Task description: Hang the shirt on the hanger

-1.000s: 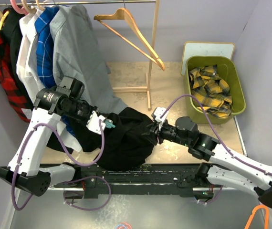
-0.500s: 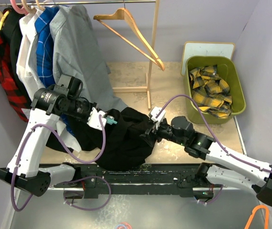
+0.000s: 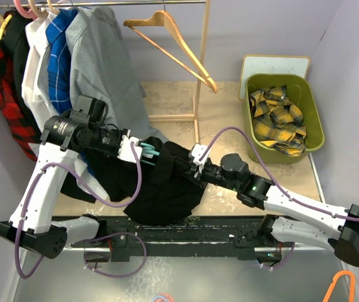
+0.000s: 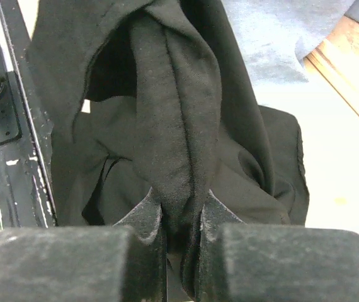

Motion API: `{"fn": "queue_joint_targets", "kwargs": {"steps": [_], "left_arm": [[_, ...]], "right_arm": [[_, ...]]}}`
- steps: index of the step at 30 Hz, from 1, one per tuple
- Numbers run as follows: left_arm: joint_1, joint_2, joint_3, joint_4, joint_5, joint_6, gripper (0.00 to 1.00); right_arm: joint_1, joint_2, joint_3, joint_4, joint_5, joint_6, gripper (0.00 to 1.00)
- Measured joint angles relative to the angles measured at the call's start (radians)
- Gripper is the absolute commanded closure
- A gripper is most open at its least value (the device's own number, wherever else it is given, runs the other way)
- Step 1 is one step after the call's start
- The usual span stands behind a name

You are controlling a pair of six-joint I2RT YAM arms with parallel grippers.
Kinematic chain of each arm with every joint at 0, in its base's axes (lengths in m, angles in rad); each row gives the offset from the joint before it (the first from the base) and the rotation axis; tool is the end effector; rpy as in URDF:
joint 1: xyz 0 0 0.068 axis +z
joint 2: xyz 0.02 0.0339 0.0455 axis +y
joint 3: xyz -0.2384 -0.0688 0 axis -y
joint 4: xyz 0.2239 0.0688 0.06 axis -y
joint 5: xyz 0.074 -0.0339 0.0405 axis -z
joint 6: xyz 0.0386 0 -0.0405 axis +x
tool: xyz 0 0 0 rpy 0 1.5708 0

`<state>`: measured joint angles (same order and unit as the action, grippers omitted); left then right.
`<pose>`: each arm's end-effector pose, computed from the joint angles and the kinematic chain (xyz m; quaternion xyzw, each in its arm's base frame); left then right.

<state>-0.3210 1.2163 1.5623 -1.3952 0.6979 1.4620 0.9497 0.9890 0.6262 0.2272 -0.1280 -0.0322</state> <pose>0.1622 -0.0801 0.3797 0.7618 0.5018 -0.1472 0.3823 0.1303 0.1906 0.2741 -0.3916 0.6432 0.3338 0.5670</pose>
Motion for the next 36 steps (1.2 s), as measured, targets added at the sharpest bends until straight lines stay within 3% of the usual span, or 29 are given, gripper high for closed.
{"fn": "queue_joint_targets", "kwargs": {"steps": [7,8,13,15,18,19,21,29,36], "left_arm": [[-0.005,0.007,-0.006,0.053,0.002,-0.102,1.0],[-0.01,0.01,-0.008,0.063,0.004,-0.121,0.96],[-0.02,0.028,-0.018,0.122,0.03,-0.198,0.64],[-0.011,0.029,-0.018,0.151,0.026,-0.222,0.46],[-0.006,0.029,-0.018,0.182,0.001,-0.285,0.45],[-0.006,0.03,-0.018,0.195,-0.016,-0.308,0.37],[-0.006,0.035,-0.018,0.217,-0.052,-0.347,0.02],[0.005,0.038,-0.006,0.21,-0.048,-0.442,0.0],[0.007,0.039,0.284,0.171,-0.02,-0.611,0.0]], "right_arm": [[-0.001,-0.053,-0.082,0.108,0.031,0.043,1.0],[-0.001,-0.077,-0.112,0.143,0.044,0.064,1.0],[0.003,-0.195,-0.229,0.238,0.1,0.177,1.0],[0.004,-0.232,-0.254,0.23,0.125,0.214,1.0],[0.004,-0.259,-0.262,0.21,0.151,0.248,1.0],[0.004,-0.267,-0.262,0.202,0.161,0.256,1.0],[0.004,-0.283,-0.262,0.185,0.171,0.268,1.0],[0.0,-0.247,-0.257,0.174,0.198,0.277,1.0],[-0.003,-0.163,-0.156,0.107,0.243,0.288,1.0]]}}
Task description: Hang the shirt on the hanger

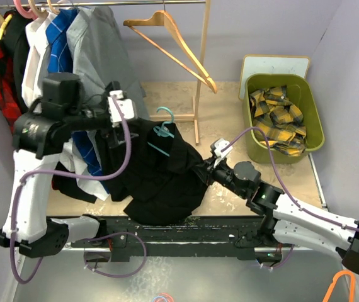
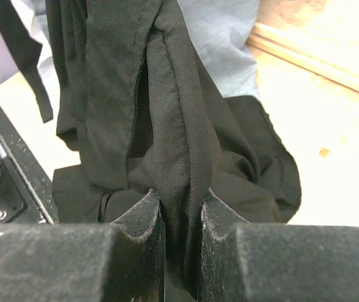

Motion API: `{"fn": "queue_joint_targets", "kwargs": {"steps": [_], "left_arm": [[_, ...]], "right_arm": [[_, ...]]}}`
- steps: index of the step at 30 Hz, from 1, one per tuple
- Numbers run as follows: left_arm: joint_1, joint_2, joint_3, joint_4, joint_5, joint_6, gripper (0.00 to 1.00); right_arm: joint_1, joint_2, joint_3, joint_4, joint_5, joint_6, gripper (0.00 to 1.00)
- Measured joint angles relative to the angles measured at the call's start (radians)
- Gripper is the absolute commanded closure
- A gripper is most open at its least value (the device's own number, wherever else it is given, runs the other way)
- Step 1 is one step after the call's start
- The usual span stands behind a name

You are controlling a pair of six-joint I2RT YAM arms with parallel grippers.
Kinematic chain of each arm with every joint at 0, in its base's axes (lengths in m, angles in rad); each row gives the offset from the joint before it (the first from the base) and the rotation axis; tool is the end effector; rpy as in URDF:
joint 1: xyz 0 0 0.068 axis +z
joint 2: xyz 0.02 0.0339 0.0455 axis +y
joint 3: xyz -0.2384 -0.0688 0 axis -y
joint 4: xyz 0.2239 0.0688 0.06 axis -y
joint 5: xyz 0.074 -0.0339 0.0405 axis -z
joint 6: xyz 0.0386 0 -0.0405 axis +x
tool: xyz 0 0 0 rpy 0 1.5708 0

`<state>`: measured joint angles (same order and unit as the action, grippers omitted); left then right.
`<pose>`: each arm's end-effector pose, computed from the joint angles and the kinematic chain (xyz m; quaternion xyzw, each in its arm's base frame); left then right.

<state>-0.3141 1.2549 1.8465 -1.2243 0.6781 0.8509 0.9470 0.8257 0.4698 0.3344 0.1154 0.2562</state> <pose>0.1658 -0.0793 0.4532 0.5883 0.6198 -0.1730 0.4897 0.1213 0.1609 0.2645 -0.2036 0.6850 0.3612 0.5990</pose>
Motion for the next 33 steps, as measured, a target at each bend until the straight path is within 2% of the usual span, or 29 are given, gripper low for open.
{"fn": "queue_joint_targets", "kwargs": {"steps": [4,10,15,21,27,33], "left_arm": [[0.026,-0.017,0.165,0.051,-0.048,-0.125,0.0],[0.073,-0.031,0.218,0.332,-0.536,-0.507,0.0],[0.08,-0.03,0.135,0.472,-0.776,-0.629,0.0],[0.12,-0.027,0.012,0.532,-0.911,-0.669,0.0],[0.166,-0.055,-0.111,0.604,-0.963,-0.683,0.0],[0.198,-0.081,-0.169,0.631,-0.978,-0.686,0.0]], "right_arm": [[0.0,0.019,0.127,-0.113,0.051,-0.011,1.0],[0.0,0.01,0.276,-0.257,0.097,-0.06,1.0],[0.0,-0.078,0.278,-0.354,0.117,-0.076,1.0],[0.0,-0.159,0.362,-0.51,0.181,-0.089,1.0],[0.0,-0.203,0.473,-0.587,0.227,-0.116,1.0],[0.0,-0.089,0.64,-0.621,0.262,-0.14,1.0]]}}
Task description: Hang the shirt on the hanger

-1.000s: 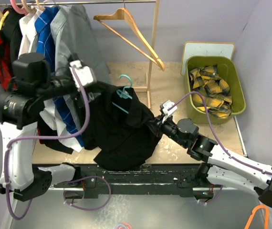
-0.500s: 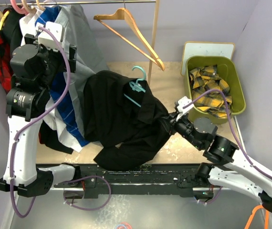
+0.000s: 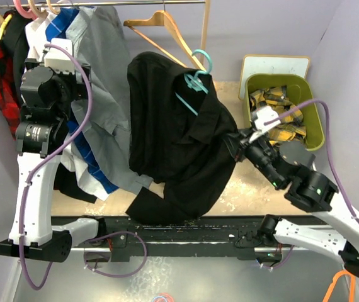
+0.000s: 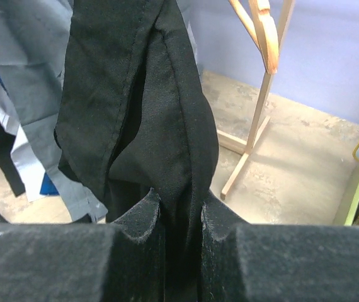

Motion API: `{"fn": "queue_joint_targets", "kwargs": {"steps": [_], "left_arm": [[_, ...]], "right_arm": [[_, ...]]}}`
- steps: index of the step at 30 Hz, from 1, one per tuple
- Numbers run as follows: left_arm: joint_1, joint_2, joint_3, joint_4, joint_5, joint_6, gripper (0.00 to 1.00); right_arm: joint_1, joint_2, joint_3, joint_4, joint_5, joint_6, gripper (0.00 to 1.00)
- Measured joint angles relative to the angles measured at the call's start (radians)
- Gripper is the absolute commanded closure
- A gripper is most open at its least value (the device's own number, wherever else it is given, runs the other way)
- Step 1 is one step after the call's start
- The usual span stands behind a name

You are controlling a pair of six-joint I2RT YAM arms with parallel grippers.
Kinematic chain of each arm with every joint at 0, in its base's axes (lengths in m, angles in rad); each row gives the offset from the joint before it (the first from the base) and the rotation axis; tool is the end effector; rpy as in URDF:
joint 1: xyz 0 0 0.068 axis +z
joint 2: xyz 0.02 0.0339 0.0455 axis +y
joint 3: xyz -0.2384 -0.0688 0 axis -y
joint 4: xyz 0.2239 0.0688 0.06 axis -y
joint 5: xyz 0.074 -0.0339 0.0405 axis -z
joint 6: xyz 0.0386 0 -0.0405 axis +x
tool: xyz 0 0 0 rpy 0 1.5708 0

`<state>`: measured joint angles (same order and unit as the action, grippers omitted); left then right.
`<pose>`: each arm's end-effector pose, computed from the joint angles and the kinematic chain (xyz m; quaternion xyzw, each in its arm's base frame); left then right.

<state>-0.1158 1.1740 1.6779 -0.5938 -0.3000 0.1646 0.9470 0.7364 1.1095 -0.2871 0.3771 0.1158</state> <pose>0.2053 -0.0124 0.4841 0.0022 0.7368 0.1266 0.6642 0.0930 0.1049 0.4205 -0.1418 0.6633 0.2575 0.6882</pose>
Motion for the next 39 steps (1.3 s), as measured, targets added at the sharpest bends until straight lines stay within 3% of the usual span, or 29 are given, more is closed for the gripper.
{"fn": "queue_joint_targets", "kwargs": {"steps": [8,14,27,39], "left_arm": [[0.02,-0.013,0.051,-0.077,-0.009,-0.024,0.0],[0.051,-0.037,0.052,-0.066,-0.097,-0.022,0.0],[0.083,-0.049,0.052,-0.058,-0.124,-0.019,0.0],[0.099,-0.061,0.039,-0.06,-0.097,-0.019,0.0]], "right_arm": [[0.0,0.446,0.4,-0.056,0.067,-0.04,1.0],[0.0,0.72,0.7,-0.097,0.167,-0.093,1.0],[-0.013,0.985,1.08,-0.14,0.246,-0.168,1.0],[-0.05,1.163,1.26,-0.126,0.205,-0.157,1.0]]}}
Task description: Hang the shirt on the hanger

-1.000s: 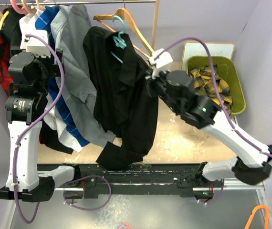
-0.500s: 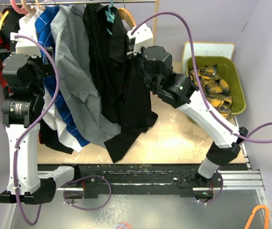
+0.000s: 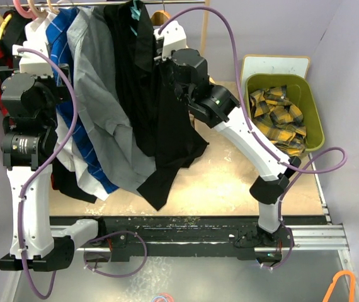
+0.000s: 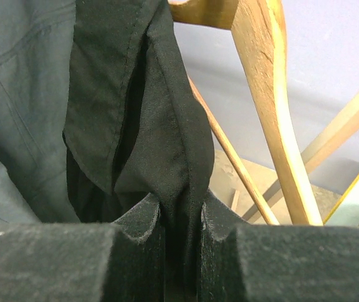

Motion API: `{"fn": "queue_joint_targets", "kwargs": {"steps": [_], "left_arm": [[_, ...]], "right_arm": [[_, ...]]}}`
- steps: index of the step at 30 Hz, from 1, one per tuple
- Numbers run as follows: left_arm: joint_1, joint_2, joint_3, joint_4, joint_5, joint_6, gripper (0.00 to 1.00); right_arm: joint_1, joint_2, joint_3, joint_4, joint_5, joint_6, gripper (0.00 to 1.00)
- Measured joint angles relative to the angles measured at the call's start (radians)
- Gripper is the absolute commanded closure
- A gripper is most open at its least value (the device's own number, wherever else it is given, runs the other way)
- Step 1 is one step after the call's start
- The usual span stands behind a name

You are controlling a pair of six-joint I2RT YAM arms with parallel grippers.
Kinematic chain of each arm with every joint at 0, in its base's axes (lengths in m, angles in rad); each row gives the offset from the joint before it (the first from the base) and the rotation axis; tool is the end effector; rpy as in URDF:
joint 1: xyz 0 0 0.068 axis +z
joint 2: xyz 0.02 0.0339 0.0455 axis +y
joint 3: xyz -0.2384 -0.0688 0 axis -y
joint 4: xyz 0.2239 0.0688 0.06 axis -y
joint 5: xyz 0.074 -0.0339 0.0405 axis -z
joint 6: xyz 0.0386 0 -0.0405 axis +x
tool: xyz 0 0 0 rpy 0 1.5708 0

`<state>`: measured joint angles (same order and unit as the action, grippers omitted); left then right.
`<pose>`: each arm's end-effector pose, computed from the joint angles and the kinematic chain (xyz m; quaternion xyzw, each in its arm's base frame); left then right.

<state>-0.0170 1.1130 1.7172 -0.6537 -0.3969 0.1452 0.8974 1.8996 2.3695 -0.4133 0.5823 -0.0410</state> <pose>0.1745 0.0120 0.4985 -0.0779 0.7188 0.1858 0.6653 0.2508 0.2803 0.5000 -0.1114 0.6812 0.1098 0.7152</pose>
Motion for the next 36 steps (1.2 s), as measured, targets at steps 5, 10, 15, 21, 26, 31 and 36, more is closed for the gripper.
{"fn": "queue_joint_targets", "kwargs": {"steps": [5,10,15,21,26,31,36], "left_arm": [[0.003,-0.006,-0.013,-0.001,0.0,0.0,0.0],[0.003,-0.006,-0.014,-0.003,0.004,0.0,0.0],[0.004,-0.006,-0.014,-0.007,0.015,-0.001,0.0],[0.006,-0.008,-0.023,-0.014,0.035,-0.004,0.0],[0.011,-0.008,-0.031,-0.024,0.055,-0.005,0.0],[0.011,-0.008,-0.031,-0.024,0.075,-0.005,0.0],[0.018,-0.008,-0.034,-0.024,0.091,-0.005,0.0]], "right_arm": [[-0.002,0.053,0.076,-0.019,-0.003,0.011,1.0],[-0.008,0.083,0.09,-0.024,-0.022,0.037,1.0],[-0.014,0.108,0.113,-0.034,-0.049,0.061,1.0],[-0.014,0.131,0.14,-0.049,-0.08,0.084,1.0],[-0.015,0.18,0.2,-0.069,-0.104,0.095,1.0],[-0.019,0.209,0.206,-0.071,-0.108,0.103,1.0],[-0.021,0.21,0.205,-0.065,-0.107,0.107,1.0]]}}
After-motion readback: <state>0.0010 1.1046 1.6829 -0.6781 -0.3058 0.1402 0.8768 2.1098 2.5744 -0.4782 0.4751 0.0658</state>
